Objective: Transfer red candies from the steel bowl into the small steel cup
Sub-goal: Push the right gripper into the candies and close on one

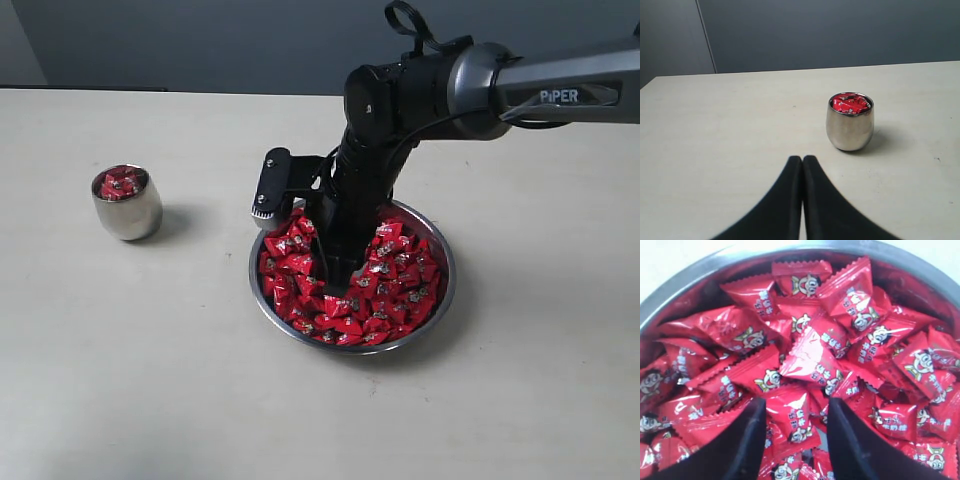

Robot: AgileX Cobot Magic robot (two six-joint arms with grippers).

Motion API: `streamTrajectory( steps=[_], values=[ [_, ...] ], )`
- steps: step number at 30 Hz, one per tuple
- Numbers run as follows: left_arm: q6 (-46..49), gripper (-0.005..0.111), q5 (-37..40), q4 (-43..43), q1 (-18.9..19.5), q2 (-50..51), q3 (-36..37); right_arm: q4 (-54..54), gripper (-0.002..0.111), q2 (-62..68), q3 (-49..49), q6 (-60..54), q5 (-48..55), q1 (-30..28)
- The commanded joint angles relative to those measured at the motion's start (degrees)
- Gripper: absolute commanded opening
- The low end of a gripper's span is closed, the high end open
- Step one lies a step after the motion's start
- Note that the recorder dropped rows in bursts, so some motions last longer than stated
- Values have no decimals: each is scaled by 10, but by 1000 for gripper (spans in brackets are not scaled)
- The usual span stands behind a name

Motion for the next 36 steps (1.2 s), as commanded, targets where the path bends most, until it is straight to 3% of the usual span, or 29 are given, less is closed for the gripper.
streamTrajectory(
  steps=[1, 30, 33, 36],
  values=[
    [-1, 0, -1, -1, 0, -3, 2, 3, 40, 6, -2, 0, -2, 0],
    [-1, 0, -1, -1, 0, -3, 2, -11, 39, 42, -2, 1, -7, -1],
    [-1, 0, -1, -1, 0, -3, 2, -11, 32, 43, -2, 1, -7, -1],
    [-1, 0, -1, -1, 0, -3, 2, -11, 15, 43, -2, 1, -4, -1]
  ],
)
